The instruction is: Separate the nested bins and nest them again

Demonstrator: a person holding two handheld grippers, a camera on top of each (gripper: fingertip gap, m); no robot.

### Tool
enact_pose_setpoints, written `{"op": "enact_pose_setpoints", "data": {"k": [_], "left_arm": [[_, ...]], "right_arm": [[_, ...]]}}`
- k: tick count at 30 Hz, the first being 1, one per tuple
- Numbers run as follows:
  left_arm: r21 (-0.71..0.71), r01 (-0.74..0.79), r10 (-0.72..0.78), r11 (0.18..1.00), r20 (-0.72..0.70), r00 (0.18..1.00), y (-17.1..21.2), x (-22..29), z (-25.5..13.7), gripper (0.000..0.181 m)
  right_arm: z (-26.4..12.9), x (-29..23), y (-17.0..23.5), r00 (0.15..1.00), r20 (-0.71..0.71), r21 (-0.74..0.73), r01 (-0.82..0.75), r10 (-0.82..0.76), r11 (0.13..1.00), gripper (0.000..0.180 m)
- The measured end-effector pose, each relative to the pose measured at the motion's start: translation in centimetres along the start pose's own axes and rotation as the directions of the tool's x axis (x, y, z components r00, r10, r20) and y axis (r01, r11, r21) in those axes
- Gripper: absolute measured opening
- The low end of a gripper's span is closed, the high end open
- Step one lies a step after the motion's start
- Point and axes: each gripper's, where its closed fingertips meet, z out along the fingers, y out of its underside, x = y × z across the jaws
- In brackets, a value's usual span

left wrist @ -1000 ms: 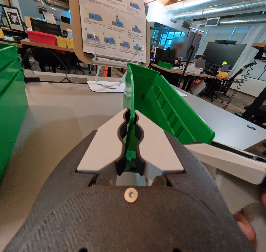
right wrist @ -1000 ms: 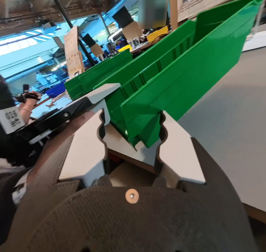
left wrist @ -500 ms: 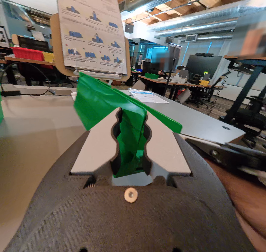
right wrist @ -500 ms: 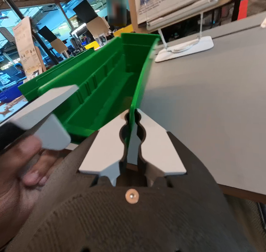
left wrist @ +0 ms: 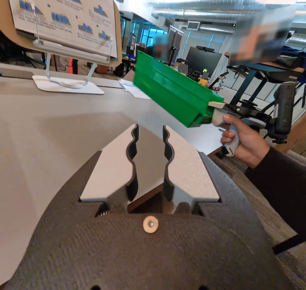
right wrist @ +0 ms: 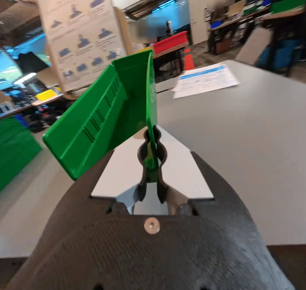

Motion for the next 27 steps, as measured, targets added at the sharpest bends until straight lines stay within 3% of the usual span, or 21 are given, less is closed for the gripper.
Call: {"op": "enact_pose_setpoints", "data": {"k": [4,8,14,27], "left_arm": [[-0.058,0.028,-0.029,0.998,-0.010,1.000,1.3,-0.2,0.4,0.026],[-0.096,0.025,-0.028,0.995,-0.032,0.999,2.3,0.3,0.7,0.026],[-0.121,0.028,-0.033,0.992,-0.038,0.999,3.0,0.4,0.8,0.026],[-0.130,0.006,-0.010,0.992,-0.031,0.999,3.4,0.3,0.9,0.025]], "right_arm": [[-1.2,9.0,-1.3,0.984,-0.170,0.030,-0.040,0.045,0.999,0.003],[-1.8,13.6,-1.2,0.967,-0.254,0.005,0.004,-0.003,1.000,0.003],[-1.7,15.7,-0.2,0.961,-0.262,-0.071,0.073,-0.089,0.995,0.002],[-0.4,18.3,0.0,0.977,-0.185,-0.099,0.091,-0.109,0.991,0.001]]}}
